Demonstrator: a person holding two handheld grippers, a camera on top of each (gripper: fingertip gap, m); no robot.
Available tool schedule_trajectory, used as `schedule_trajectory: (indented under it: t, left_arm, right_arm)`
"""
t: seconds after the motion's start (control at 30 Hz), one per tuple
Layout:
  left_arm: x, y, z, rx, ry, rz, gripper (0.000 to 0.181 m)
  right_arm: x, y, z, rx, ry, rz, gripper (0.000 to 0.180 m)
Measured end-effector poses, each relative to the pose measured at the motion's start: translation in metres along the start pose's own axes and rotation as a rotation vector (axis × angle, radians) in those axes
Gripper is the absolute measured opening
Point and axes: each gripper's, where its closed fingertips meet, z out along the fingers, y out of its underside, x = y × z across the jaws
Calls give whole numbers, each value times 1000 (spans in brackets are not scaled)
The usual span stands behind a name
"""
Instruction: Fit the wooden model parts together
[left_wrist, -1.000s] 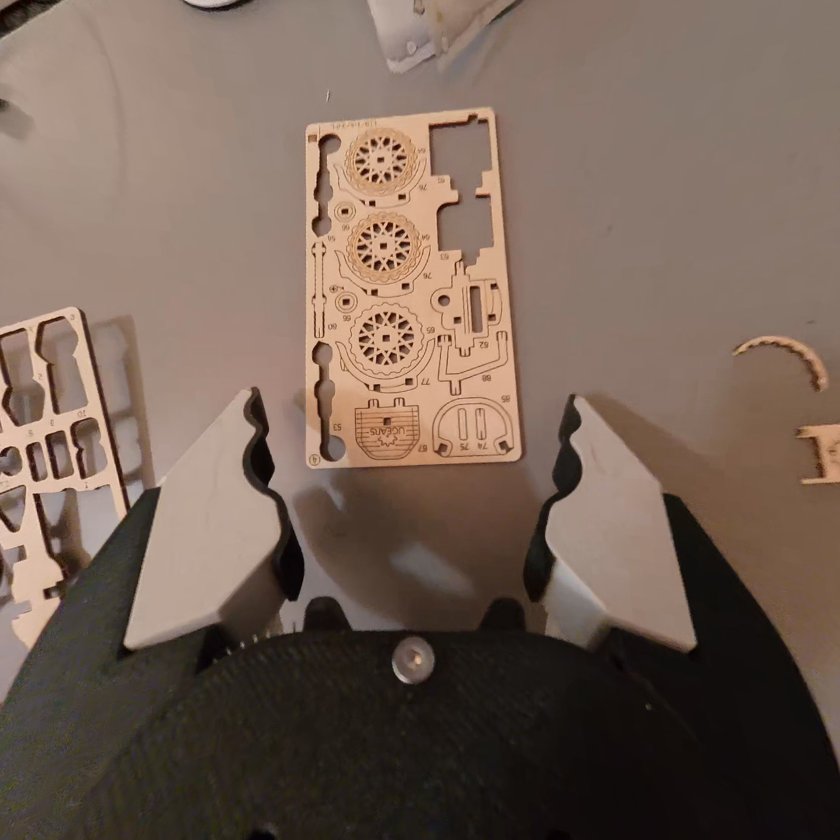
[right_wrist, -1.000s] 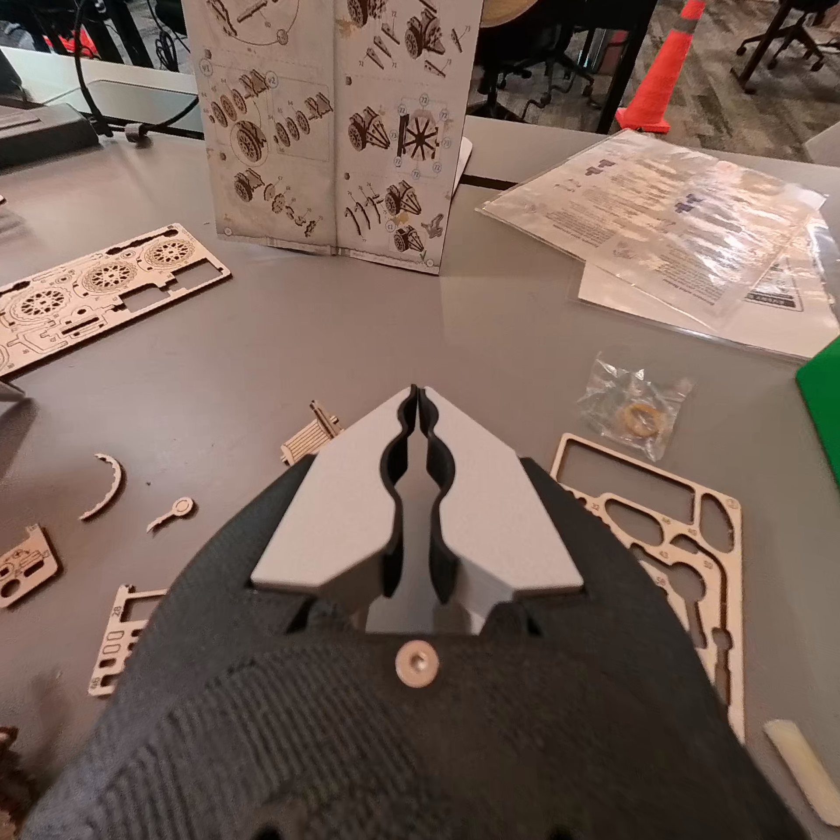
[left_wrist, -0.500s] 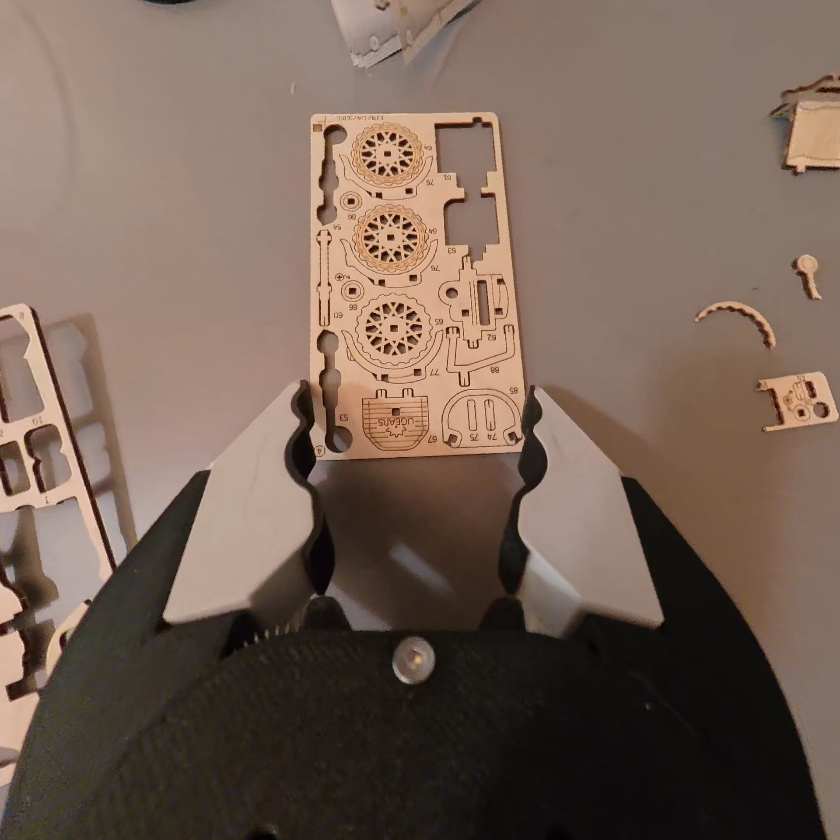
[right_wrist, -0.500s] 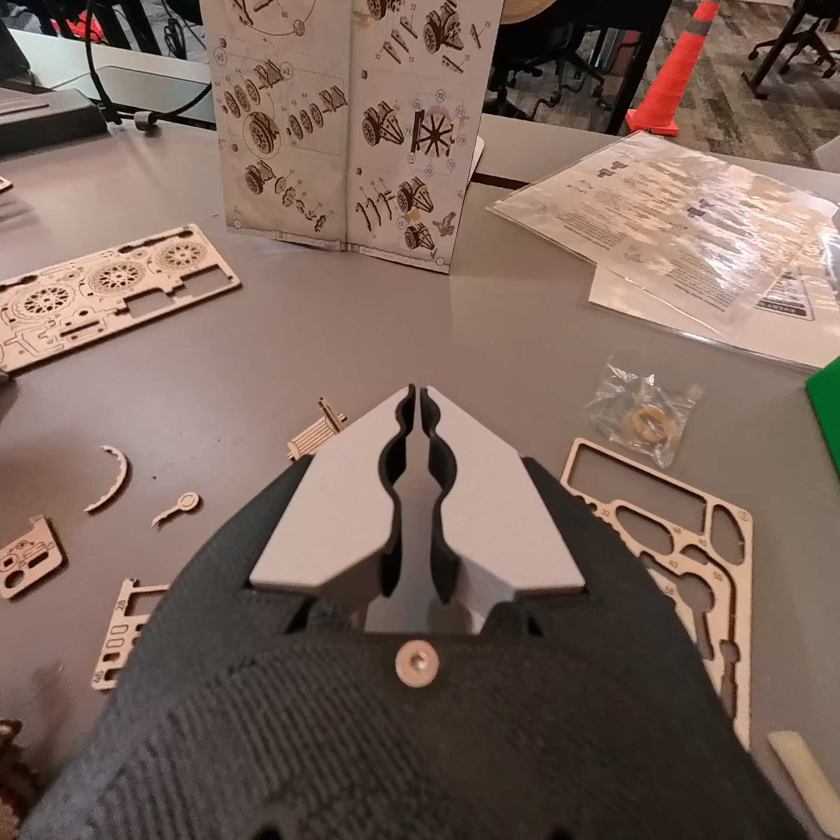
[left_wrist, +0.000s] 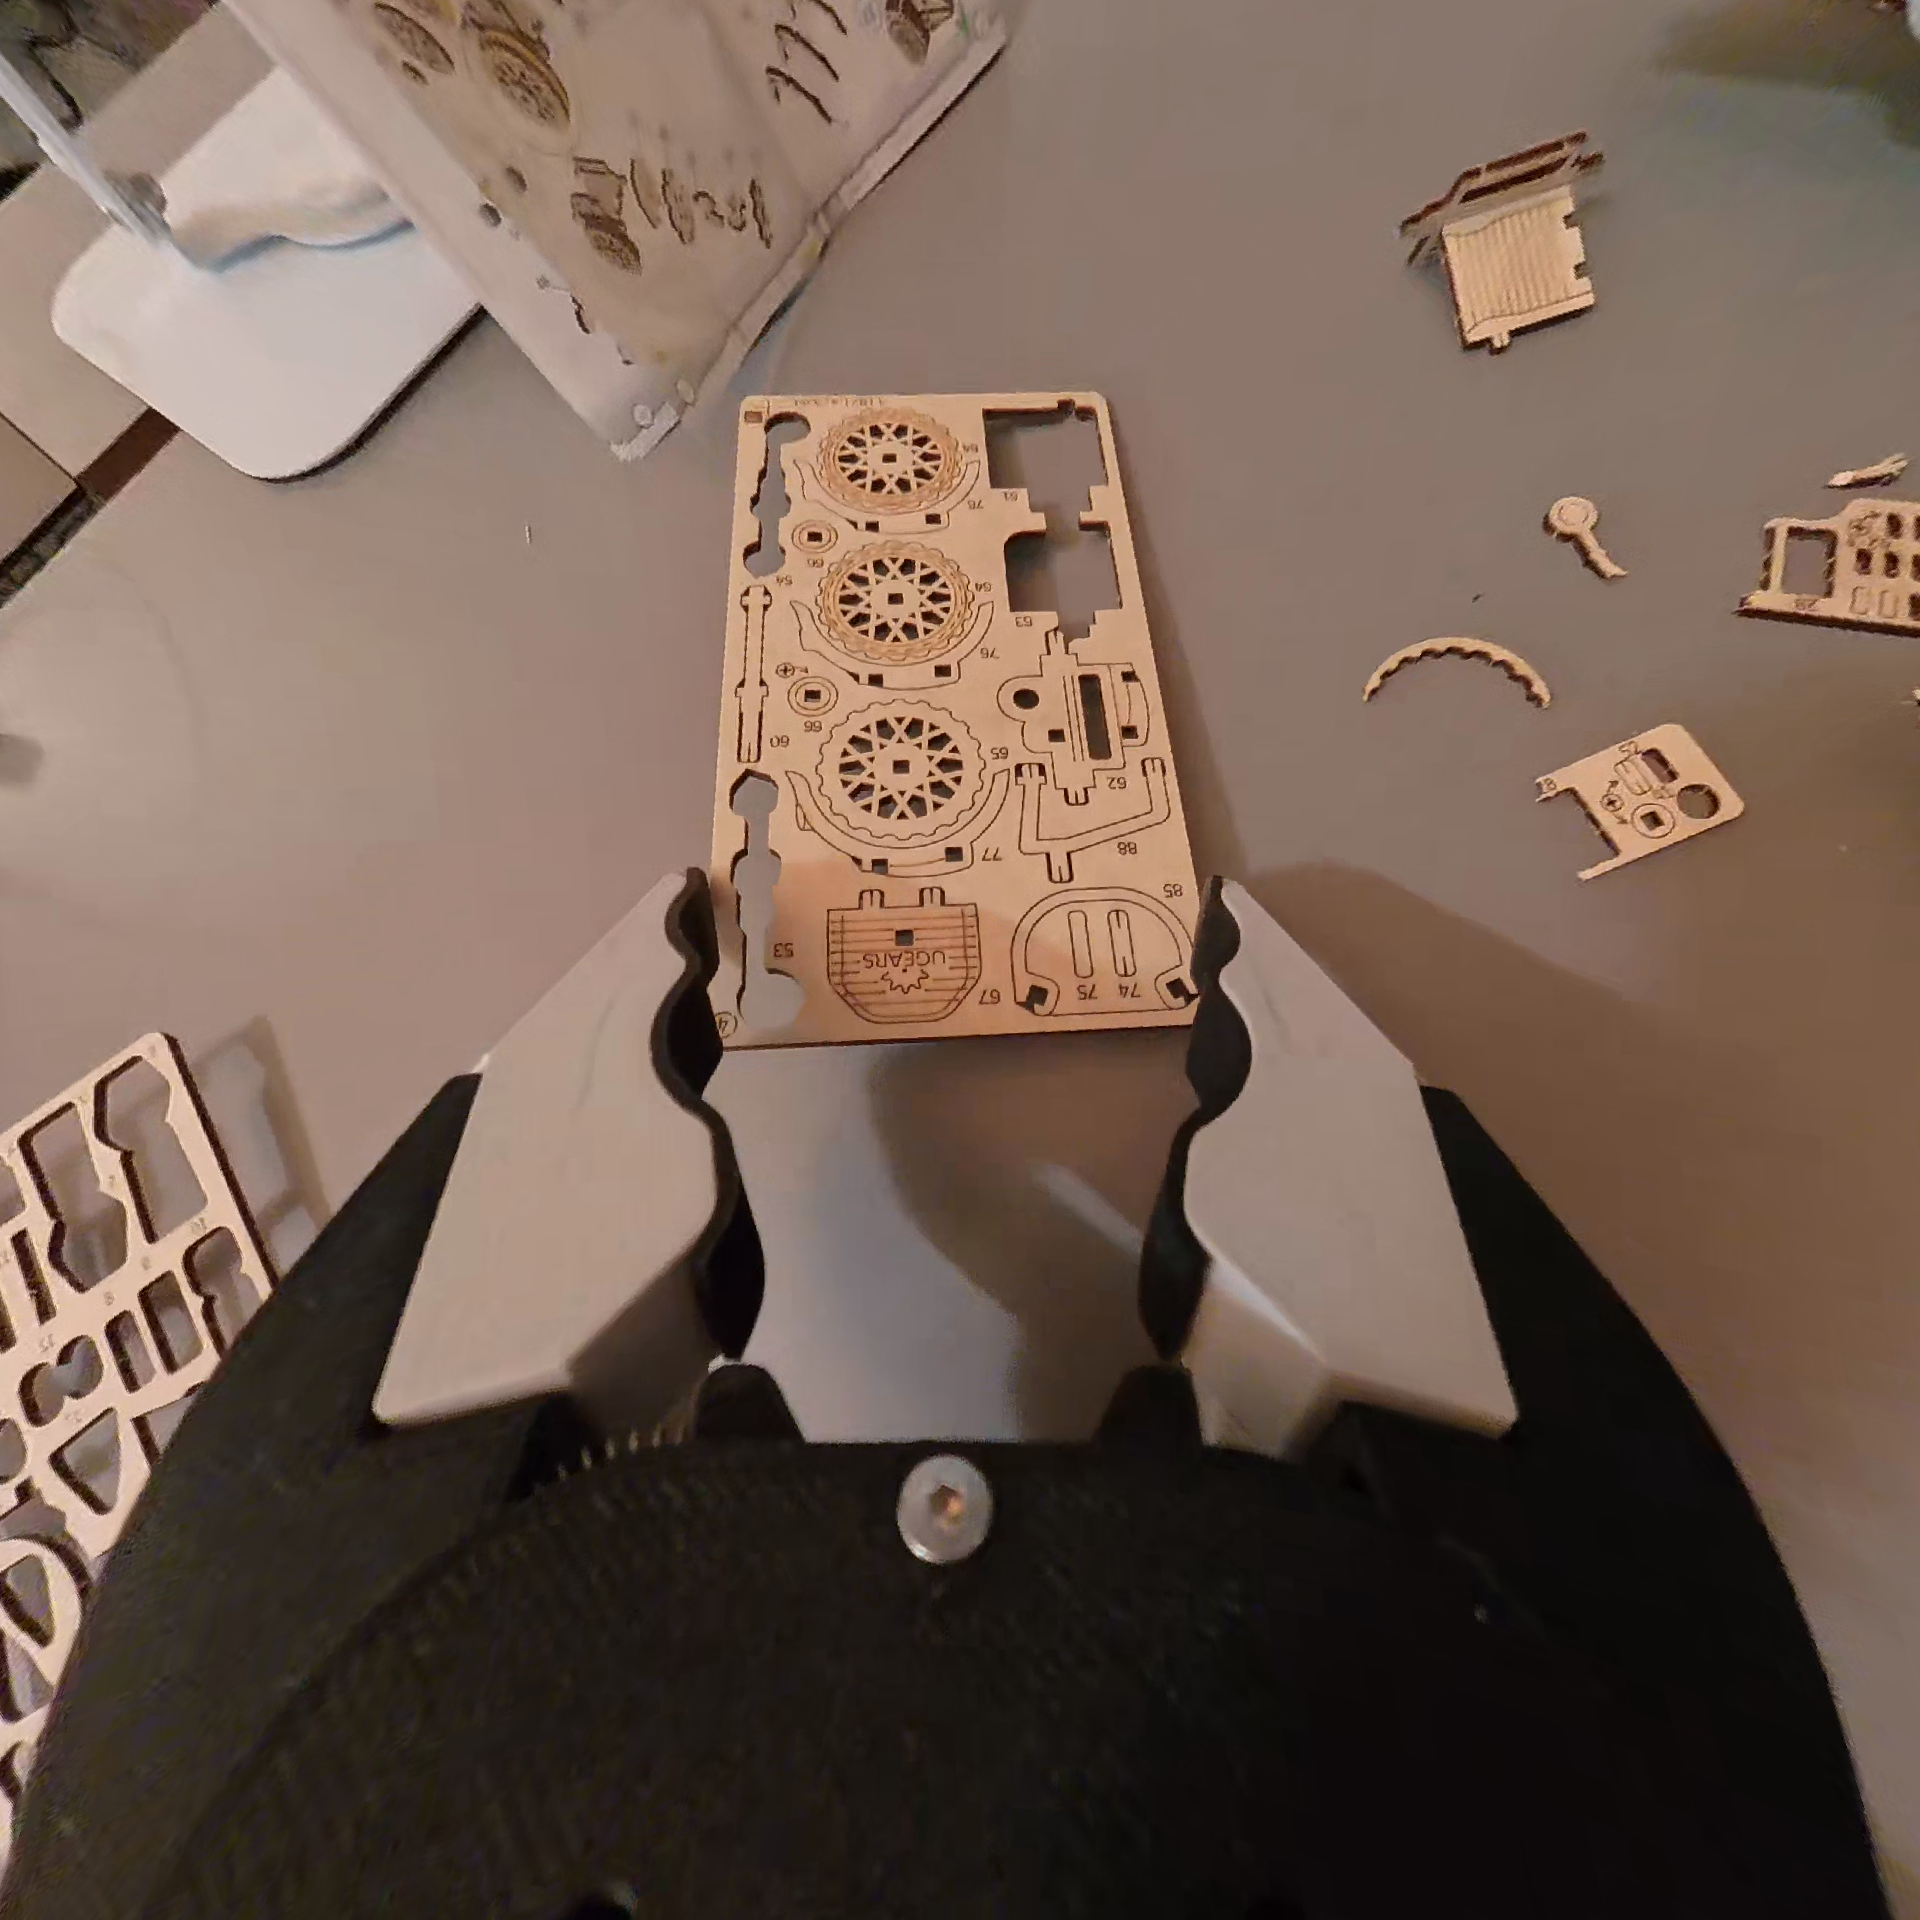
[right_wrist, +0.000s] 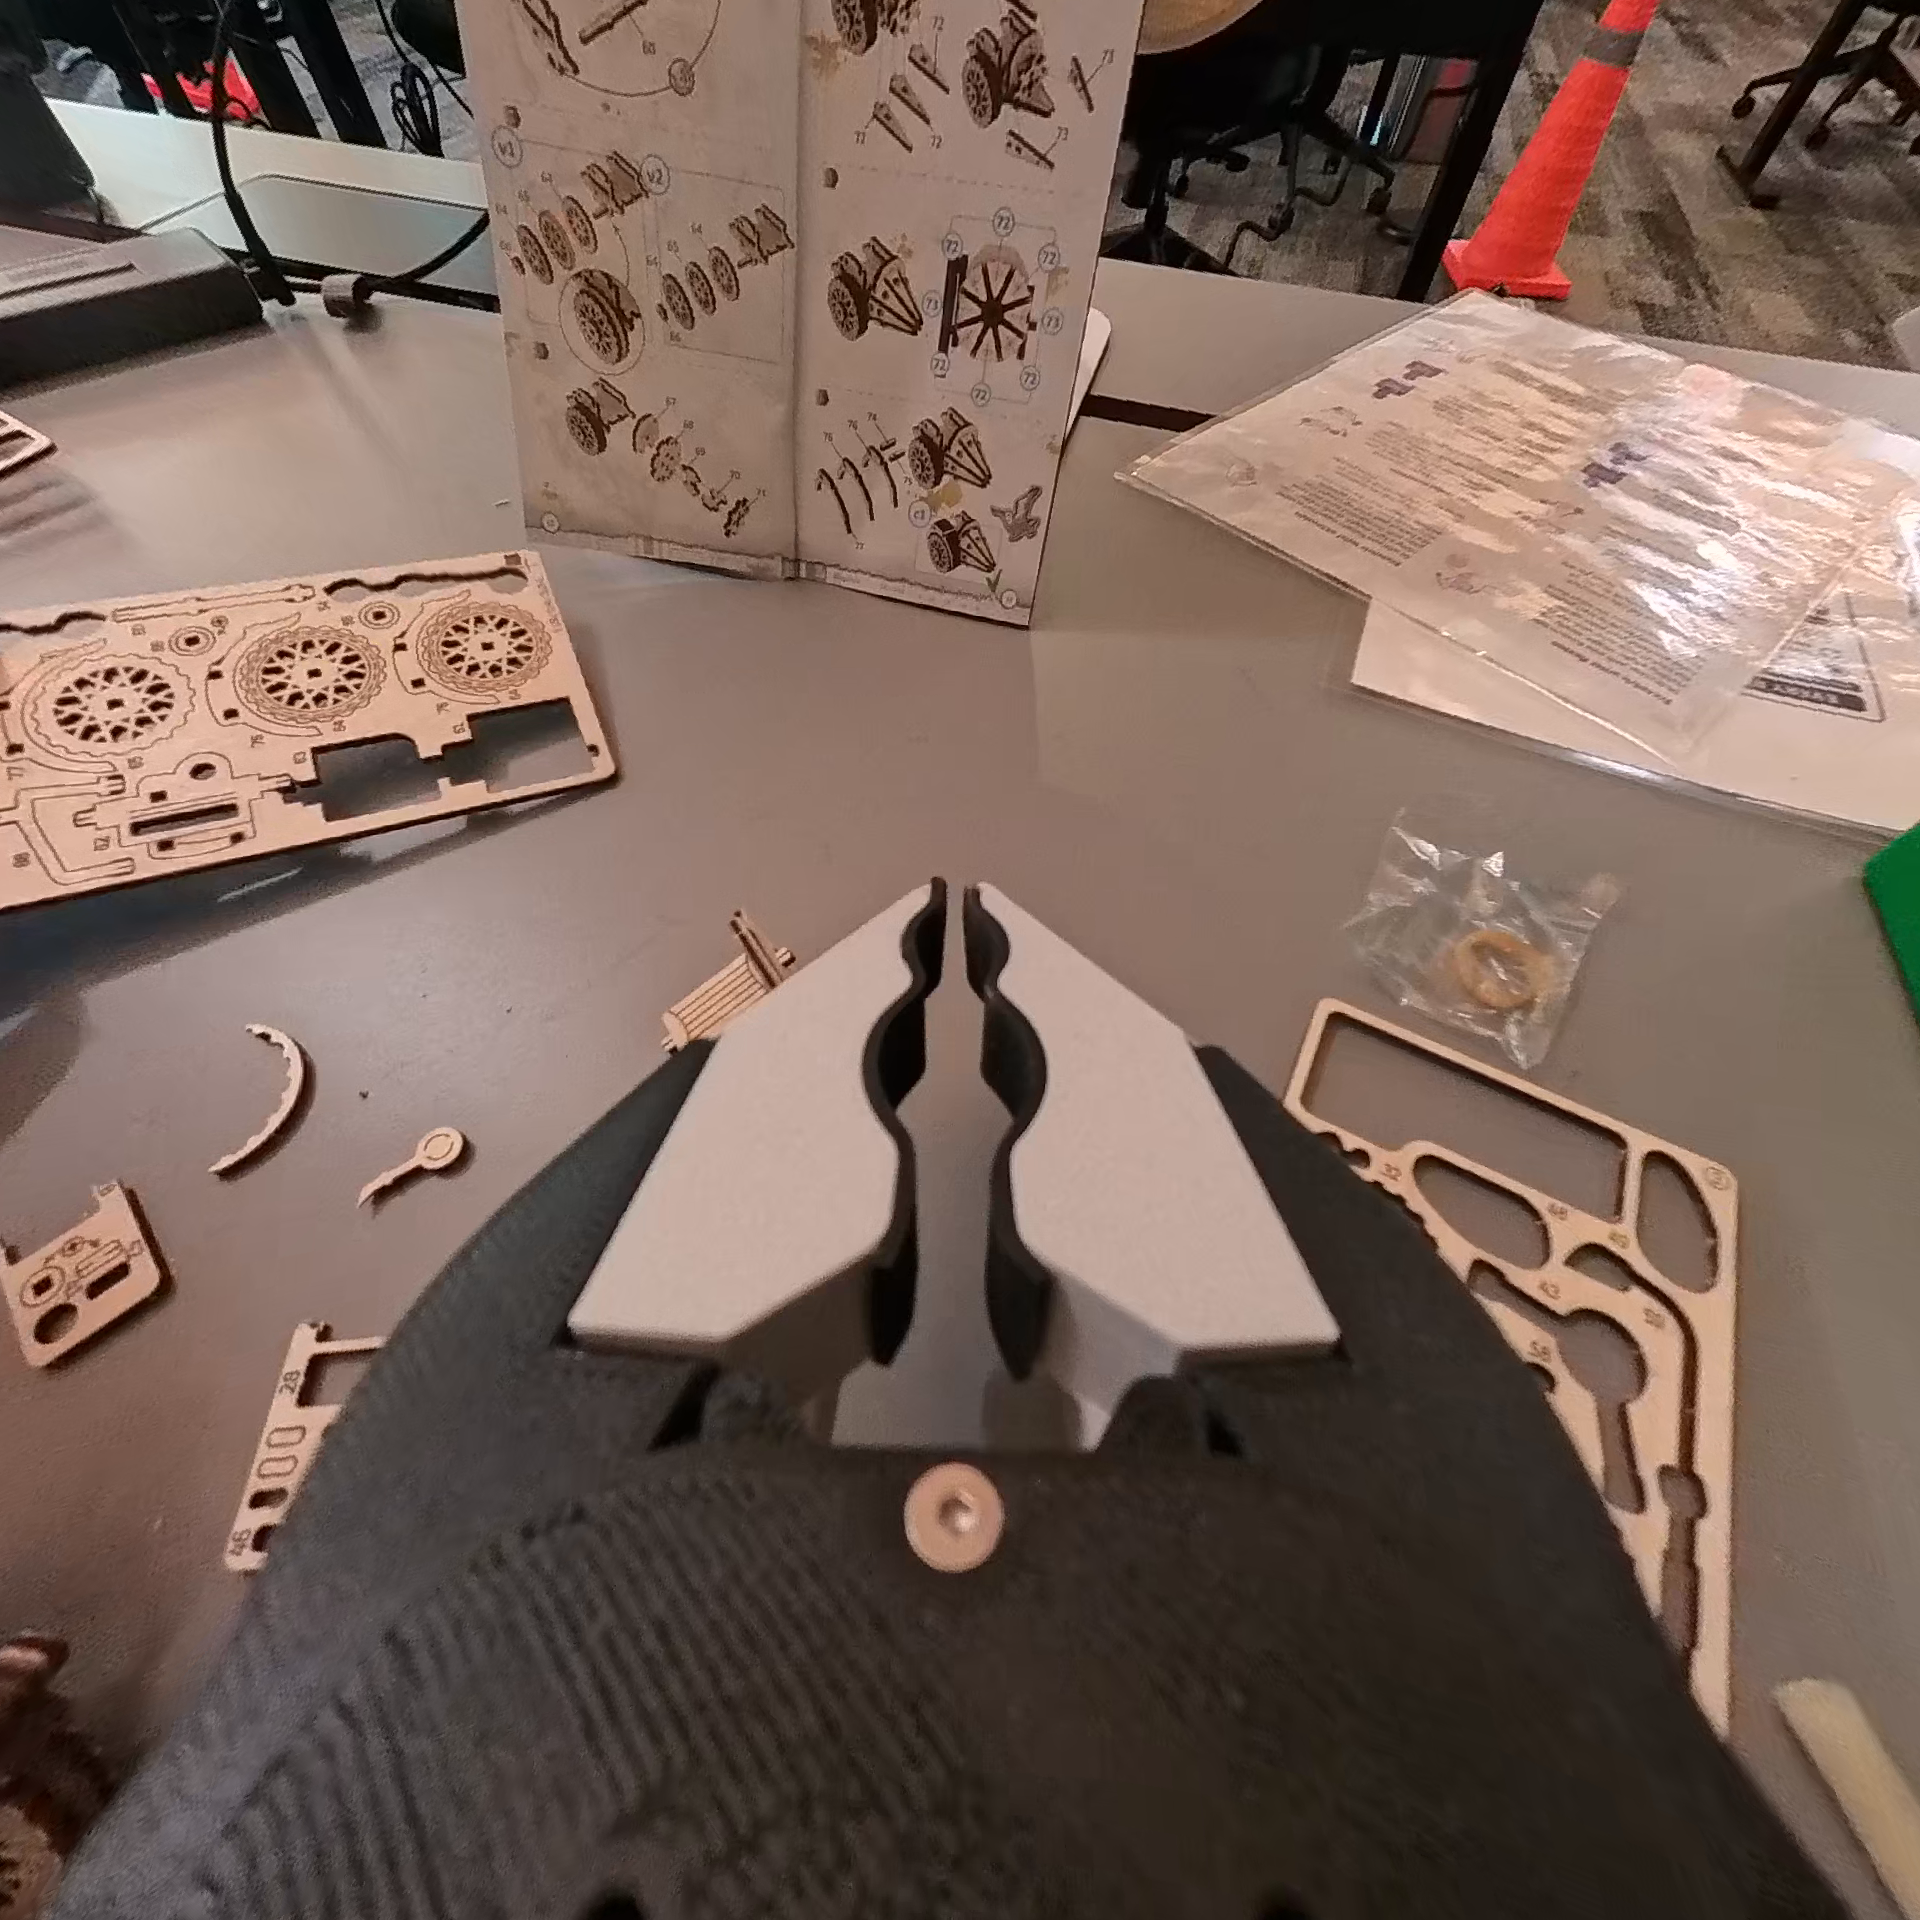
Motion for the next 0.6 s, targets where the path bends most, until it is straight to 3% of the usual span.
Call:
schedule_trajectory:
  t: [0.3, 0.6]
  left_arm:
    - [0, -3, -1, 9, -4, -3, 92]
    - [1, -6, 0, 22, -1, -14, 92]
  right_arm:
    - [-1, -1, 0, 4, -5, -4, 5]
    - [-11, -1, -2, 12, -67, -21, 21]
